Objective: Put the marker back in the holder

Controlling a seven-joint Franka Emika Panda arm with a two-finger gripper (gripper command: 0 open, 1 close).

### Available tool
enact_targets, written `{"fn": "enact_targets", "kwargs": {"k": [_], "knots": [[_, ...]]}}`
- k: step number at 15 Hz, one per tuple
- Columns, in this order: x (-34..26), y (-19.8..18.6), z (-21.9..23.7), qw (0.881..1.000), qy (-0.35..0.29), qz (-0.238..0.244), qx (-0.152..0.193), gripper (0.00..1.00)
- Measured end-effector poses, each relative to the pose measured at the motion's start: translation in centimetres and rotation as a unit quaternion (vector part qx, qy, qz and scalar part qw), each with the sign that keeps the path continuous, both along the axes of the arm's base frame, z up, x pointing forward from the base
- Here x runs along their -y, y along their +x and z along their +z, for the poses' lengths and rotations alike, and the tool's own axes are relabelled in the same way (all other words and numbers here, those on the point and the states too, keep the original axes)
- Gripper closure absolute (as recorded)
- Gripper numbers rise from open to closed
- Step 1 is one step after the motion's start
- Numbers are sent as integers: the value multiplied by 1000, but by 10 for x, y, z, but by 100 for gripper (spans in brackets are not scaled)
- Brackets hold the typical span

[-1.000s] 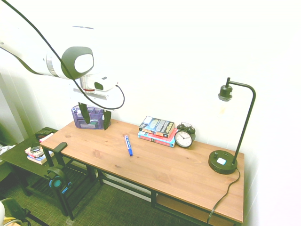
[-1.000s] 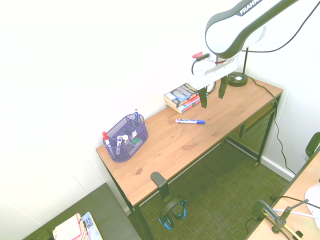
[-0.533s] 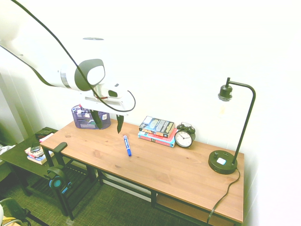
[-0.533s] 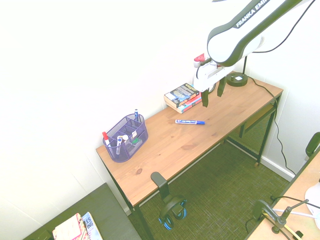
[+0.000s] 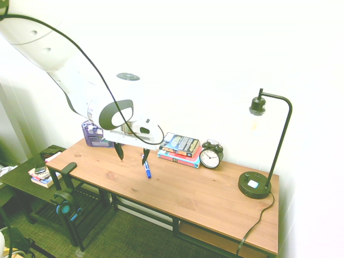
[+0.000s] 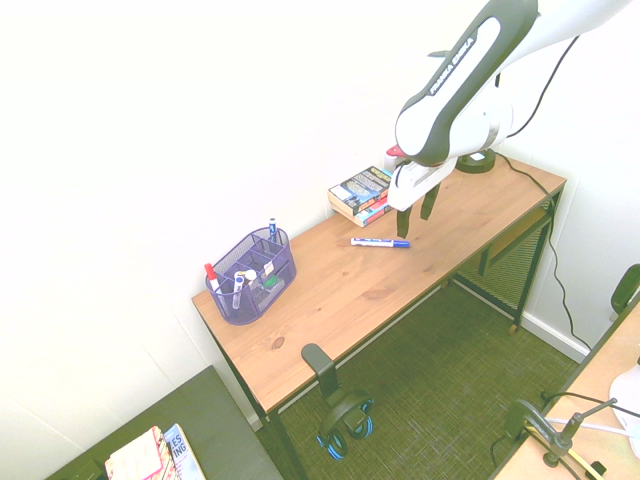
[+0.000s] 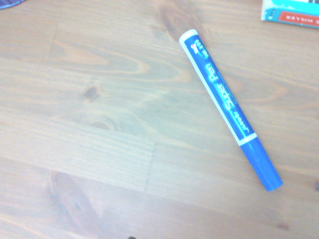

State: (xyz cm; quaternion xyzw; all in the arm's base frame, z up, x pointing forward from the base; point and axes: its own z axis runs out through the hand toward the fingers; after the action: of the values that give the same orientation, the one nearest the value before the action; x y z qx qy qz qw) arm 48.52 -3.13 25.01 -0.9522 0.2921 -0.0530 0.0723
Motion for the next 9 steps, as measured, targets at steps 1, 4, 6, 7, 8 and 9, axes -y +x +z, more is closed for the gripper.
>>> {"fn": "enact_targets", "kwargs": {"k": [1, 4, 6, 7, 8, 9], "knots": [[-1, 4, -11, 1000, 2, 11, 7, 0], [-2, 14, -40, 999, -3, 40, 30, 0], [3, 19, -57, 997, -11, 55, 43, 0], [8, 21, -64, 997, -14, 60, 49, 0], [11, 22, -70, 997, -15, 63, 52, 100], [13, 23, -75, 996, -15, 64, 55, 100]]}}
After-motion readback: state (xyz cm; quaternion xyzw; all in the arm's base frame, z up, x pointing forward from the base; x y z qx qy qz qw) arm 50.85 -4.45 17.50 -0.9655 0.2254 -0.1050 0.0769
